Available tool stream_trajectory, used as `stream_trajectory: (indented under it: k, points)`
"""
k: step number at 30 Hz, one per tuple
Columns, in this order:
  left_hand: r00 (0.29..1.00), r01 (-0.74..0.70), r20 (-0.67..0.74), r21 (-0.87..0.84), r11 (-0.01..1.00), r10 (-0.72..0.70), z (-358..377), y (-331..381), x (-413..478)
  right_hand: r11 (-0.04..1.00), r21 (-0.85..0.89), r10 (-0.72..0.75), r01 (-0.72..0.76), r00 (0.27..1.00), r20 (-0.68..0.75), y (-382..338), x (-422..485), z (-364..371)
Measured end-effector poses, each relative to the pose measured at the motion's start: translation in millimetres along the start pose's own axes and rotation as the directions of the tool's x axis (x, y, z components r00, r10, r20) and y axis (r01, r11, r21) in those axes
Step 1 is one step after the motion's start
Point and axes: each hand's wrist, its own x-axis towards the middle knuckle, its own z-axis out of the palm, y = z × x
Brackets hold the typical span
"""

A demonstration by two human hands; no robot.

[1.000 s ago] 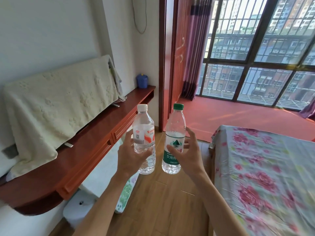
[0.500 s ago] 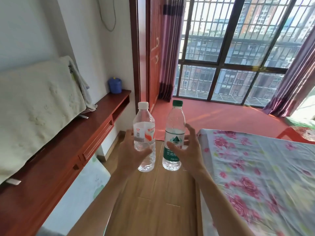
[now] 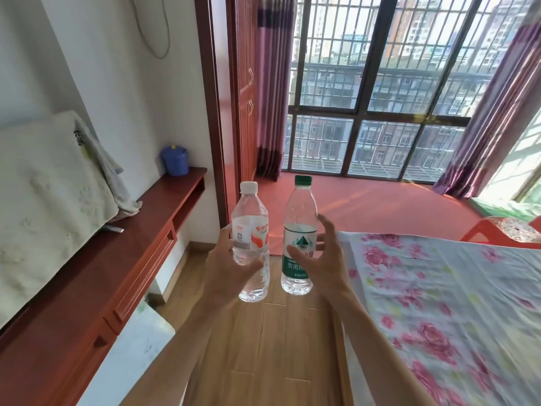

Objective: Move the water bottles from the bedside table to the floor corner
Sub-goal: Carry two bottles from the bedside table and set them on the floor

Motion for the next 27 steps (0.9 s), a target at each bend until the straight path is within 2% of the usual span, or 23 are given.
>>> stream_trajectory:
  k: [9, 19, 27]
  points:
    - [0.999, 0.004, -0.035, 0.028, 1.0, -0.003, 24, -26, 72, 1.0, 0.025, -0.01, 0.009, 0.999, 0.046, 38, 73, 27]
    - [0.995, 0.084, -0.049, -0.014, 0.996, -0.085, 65, -51, 186, 0.999, 0.043, -0.037, 0.033, 0.993, 0.108, 79, 209, 49]
    - [0.993, 0.073, -0.09, 0.027, 0.997, -0.07, 94, -64, 267, 0.995, 0.088, -0.066, 0.055, 0.99, 0.128, 113, 295, 63]
